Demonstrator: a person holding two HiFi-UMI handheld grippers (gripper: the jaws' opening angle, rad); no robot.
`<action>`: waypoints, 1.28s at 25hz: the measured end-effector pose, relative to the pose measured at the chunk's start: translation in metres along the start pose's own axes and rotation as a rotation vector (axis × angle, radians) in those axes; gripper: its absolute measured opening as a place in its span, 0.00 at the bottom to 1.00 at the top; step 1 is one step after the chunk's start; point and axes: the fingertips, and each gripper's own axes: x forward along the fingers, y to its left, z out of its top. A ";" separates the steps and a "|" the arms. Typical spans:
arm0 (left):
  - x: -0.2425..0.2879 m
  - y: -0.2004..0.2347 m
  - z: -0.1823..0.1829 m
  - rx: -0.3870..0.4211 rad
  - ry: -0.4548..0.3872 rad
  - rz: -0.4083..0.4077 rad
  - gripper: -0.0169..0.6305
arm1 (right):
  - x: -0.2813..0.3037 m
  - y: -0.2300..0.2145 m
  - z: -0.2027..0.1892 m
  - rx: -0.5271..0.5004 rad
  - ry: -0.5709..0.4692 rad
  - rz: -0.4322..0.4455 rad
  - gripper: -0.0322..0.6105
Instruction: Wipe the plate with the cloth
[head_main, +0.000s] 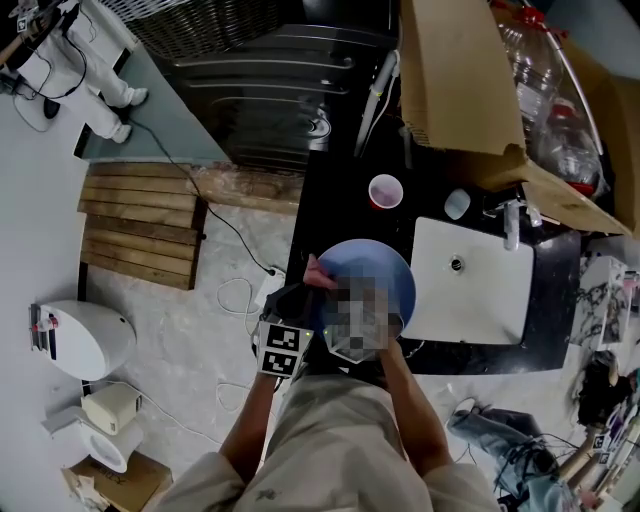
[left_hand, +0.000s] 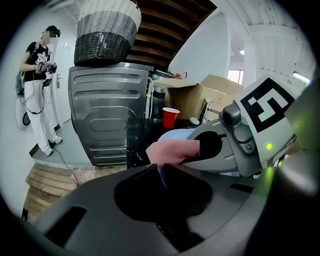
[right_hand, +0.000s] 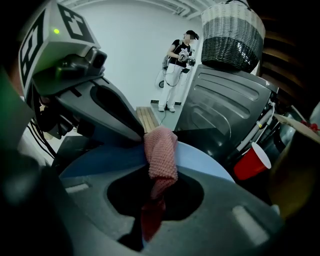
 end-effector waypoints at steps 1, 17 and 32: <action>0.000 0.000 0.000 0.000 0.000 0.000 0.10 | -0.001 0.000 -0.002 0.000 0.006 -0.002 0.10; -0.003 0.003 -0.001 -0.003 0.006 0.002 0.10 | -0.037 -0.017 -0.060 -0.018 0.170 -0.069 0.10; -0.002 0.002 -0.007 -0.010 0.031 0.009 0.10 | -0.072 -0.025 -0.118 -0.133 0.399 -0.090 0.10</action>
